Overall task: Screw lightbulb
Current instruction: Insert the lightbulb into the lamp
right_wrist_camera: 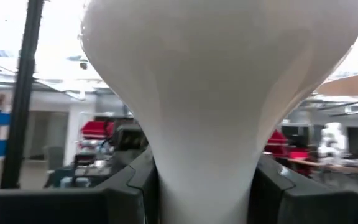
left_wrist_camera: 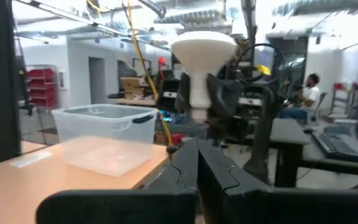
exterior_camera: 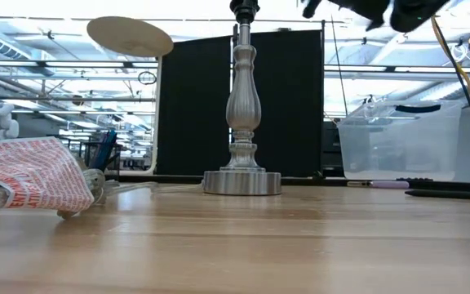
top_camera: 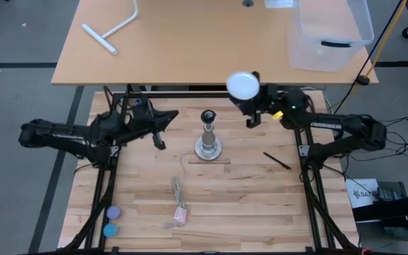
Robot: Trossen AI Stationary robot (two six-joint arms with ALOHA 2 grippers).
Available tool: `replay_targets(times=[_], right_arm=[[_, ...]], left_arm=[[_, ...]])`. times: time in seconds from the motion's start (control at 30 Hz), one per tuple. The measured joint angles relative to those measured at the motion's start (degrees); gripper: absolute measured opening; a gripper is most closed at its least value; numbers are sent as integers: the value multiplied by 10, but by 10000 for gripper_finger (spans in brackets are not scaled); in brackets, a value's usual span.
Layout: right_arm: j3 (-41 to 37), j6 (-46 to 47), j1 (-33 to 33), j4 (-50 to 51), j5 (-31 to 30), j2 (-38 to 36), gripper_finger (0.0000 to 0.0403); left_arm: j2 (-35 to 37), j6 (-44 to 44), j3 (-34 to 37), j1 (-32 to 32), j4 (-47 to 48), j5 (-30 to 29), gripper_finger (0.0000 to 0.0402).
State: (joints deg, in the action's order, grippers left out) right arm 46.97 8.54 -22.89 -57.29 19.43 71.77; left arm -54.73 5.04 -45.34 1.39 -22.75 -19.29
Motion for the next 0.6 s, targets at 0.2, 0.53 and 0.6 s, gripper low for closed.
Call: replay_targets(times=[0.2,0.53,0.6], right_arm=[[73,-2,19,44,21,59,148],[137,-12,51,65,21,121,148],[144,-17,56,62,21,130,148]], left_arm=[[-25,4,-113,-58,103,98,0],[-92,4,-266,-162,229,287,0],[-112,4,-300,-179,251,326,0]])
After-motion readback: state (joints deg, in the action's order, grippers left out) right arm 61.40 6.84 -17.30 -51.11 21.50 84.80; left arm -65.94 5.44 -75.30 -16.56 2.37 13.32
